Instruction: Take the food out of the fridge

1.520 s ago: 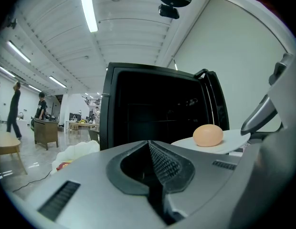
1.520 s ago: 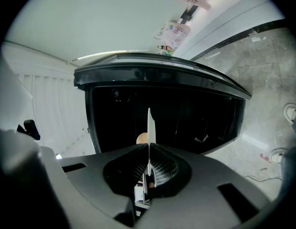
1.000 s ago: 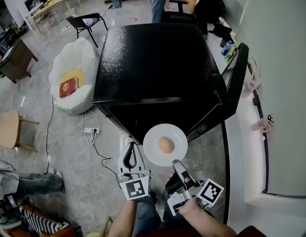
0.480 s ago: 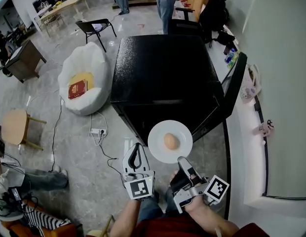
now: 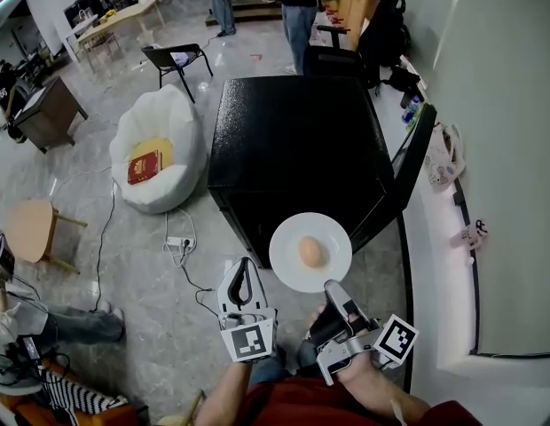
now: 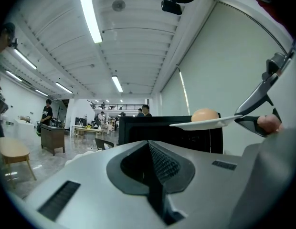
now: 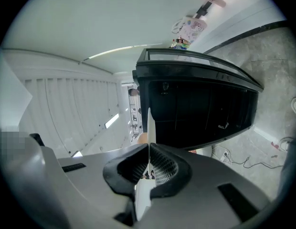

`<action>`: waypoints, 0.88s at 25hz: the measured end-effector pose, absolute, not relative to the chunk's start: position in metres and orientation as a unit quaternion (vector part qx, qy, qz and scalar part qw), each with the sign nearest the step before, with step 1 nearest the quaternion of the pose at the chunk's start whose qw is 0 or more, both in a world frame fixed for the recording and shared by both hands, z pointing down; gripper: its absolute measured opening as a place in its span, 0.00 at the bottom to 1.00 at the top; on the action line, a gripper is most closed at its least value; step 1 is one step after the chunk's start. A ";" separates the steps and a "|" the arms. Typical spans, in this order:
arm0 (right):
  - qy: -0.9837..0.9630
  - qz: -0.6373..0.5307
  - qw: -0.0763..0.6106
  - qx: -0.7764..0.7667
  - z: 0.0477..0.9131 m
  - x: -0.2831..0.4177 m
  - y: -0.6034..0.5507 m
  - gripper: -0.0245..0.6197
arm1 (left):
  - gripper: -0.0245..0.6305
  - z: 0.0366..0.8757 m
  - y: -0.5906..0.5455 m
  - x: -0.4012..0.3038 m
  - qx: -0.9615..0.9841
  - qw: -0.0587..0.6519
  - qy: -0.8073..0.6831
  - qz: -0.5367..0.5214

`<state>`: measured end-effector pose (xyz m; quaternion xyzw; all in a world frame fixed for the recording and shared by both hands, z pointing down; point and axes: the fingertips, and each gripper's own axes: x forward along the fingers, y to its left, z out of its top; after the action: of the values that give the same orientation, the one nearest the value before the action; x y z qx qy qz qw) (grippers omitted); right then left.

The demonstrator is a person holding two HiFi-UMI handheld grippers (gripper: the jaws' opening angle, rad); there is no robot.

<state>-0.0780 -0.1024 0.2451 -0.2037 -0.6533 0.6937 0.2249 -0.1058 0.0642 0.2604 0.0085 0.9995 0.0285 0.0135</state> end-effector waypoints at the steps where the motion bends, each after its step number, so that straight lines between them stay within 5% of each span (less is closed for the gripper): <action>1: -0.653 0.693 0.225 -0.205 0.242 -0.077 -0.102 0.08 | 0.06 0.258 0.065 -0.105 0.009 0.014 0.999 0.027; 22: -0.656 0.691 0.218 -0.209 0.224 -0.080 -0.091 0.08 | 0.06 0.231 0.073 -0.102 0.012 0.025 0.999 0.024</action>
<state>-0.0798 -0.0913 0.2236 -0.2094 -0.6565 0.6912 0.2178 -0.1016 0.0728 0.2311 0.0116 0.9993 0.0240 0.0253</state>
